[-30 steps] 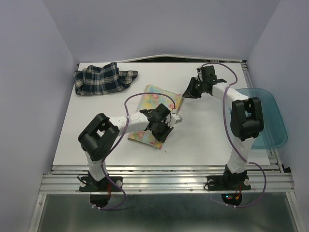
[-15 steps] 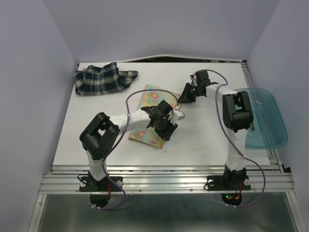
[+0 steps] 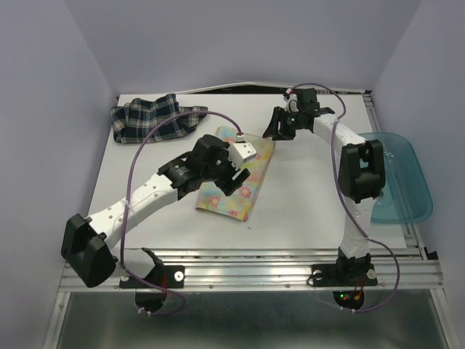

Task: Fold and stack the skirts
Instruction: Fold the skirt

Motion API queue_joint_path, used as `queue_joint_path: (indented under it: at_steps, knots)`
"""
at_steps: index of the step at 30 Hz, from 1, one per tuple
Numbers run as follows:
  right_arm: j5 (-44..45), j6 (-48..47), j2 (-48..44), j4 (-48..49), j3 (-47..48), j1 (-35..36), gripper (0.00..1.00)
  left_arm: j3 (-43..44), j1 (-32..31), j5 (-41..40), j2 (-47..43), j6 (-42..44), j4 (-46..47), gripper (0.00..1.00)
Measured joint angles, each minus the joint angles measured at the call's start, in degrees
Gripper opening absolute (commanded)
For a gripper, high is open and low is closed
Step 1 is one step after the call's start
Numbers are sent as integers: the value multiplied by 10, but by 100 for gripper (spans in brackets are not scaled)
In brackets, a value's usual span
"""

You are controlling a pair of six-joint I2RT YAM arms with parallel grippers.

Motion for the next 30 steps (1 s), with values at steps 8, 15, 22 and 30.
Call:
queue_joint_path:
  at_steps: [8, 15, 22, 30]
  knots:
    - [-69, 70, -242, 45, -263, 4, 71, -192, 26, -43, -113, 117, -10, 72]
    - [-99, 155, -261, 97, -476, 43, 76, -280, -16, -82, -109, 206, 56, 70]
    - [-103, 213, -252, 175, -515, 95, 74, -278, -38, -91, -12, 255, 145, 46]
    - [-124, 224, -215, 214, -522, 105, 67, -219, -44, -51, 92, 241, 167, 33]
